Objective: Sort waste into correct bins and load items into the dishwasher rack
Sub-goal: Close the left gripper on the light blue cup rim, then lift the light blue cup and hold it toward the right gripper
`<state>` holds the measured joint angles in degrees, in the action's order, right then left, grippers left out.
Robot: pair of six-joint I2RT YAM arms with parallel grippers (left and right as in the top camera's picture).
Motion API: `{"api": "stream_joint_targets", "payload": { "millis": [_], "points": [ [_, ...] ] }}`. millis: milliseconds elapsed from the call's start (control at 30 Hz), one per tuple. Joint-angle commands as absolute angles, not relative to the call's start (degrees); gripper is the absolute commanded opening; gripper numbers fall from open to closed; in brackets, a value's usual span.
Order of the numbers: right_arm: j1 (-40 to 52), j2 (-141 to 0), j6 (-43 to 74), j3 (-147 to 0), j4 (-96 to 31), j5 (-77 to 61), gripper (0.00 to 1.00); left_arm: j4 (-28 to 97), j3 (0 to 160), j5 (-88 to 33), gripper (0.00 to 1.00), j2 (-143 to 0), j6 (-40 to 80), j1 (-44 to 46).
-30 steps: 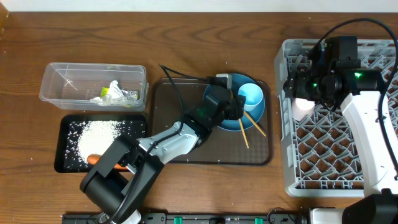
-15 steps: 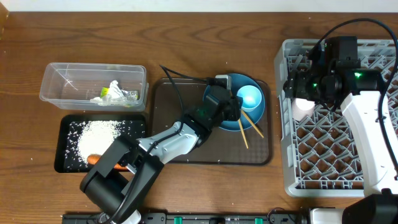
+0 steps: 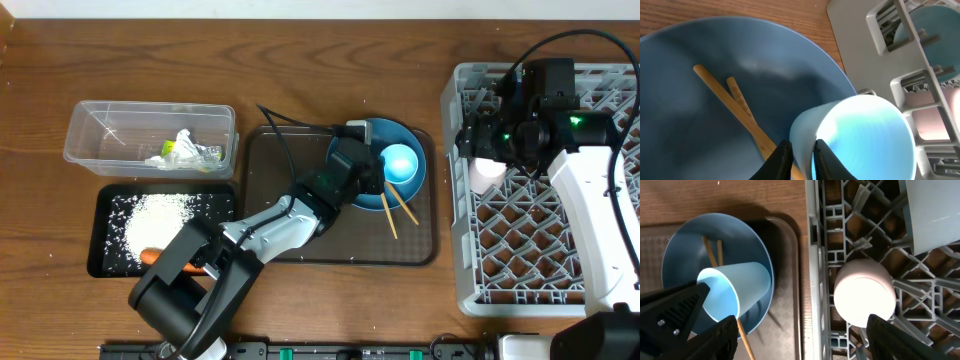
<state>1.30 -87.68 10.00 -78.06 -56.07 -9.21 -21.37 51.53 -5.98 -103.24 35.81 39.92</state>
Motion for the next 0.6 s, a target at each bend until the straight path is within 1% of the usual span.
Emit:
{"api": "stream_joint_targets", "payload": {
  "millis": [0,167,333,500,567],
  "points": [
    [1.5,-87.1,9.3,-79.1,-56.2,-9.5,0.82,-21.5,52.6,-5.4,0.13,-103.9,35.2,40.0],
    [1.5,-87.1,9.3,-79.1,-56.2,-9.5,0.82,-21.0,52.6,-5.4,0.06,-103.9,35.2,40.0],
    [1.5,-87.1,9.3,-79.1,-56.2,-9.2,0.82,-21.2,52.6,-5.5,0.06,-103.8,35.2,40.0],
    [1.5,-87.1,9.3,-79.1,-56.2,-9.2,0.82,-24.3,52.6,-5.5,0.06,-102.8,35.2,39.7],
    [1.4,-87.1,9.3,-79.1,-56.4,-8.4,0.85,-25.0,52.6,-5.5,0.06,-100.8,35.2,39.1]
  ]
}}
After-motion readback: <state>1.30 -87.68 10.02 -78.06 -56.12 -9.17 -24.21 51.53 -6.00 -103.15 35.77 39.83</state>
